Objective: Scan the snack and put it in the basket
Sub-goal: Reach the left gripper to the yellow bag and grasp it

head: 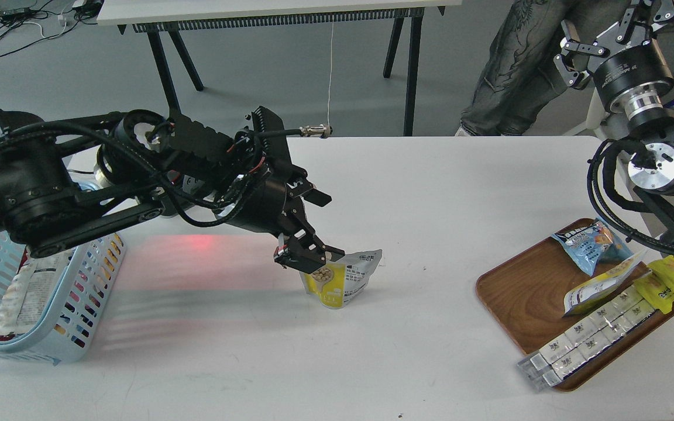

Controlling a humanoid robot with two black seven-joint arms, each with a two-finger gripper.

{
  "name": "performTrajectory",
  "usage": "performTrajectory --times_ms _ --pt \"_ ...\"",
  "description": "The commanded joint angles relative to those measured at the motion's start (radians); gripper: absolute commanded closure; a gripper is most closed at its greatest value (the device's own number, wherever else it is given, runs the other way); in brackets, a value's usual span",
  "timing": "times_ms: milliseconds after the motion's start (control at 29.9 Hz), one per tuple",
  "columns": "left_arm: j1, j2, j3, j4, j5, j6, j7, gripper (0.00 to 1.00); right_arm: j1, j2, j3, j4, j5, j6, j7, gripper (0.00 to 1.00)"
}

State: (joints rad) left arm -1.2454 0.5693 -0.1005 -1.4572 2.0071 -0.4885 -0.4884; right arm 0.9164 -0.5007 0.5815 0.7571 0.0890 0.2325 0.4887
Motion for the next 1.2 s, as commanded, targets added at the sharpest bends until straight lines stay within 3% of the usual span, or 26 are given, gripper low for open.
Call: performTrajectory --times_ms 0,502,769,1170 --pt "0.007 -0.008 0.001 -0.009 -0.016 0.0 0.0 0.05 -0.001 0.007 0.0 -0.01 0.0 0.002 0.0 0.0" --pt "0.075 -0.083 0.007 0.055 -0.001 0.0 0.0 0.08 -0.001 0.005 0.0 -0.016 0.0 0.002 0.0 0.0" --pt "0.102 -0.114 0.012 0.135 0.068 0.0 0.0 0.26 0.002 0.005 0.0 -0.015 0.0 0.002 0.0 0.0" --pt "0.133 -0.109 0.01 0.136 0.113 0.001 0.0 0.51 0.001 0.005 0.0 -0.016 0.0 0.002 0.0 0.0"
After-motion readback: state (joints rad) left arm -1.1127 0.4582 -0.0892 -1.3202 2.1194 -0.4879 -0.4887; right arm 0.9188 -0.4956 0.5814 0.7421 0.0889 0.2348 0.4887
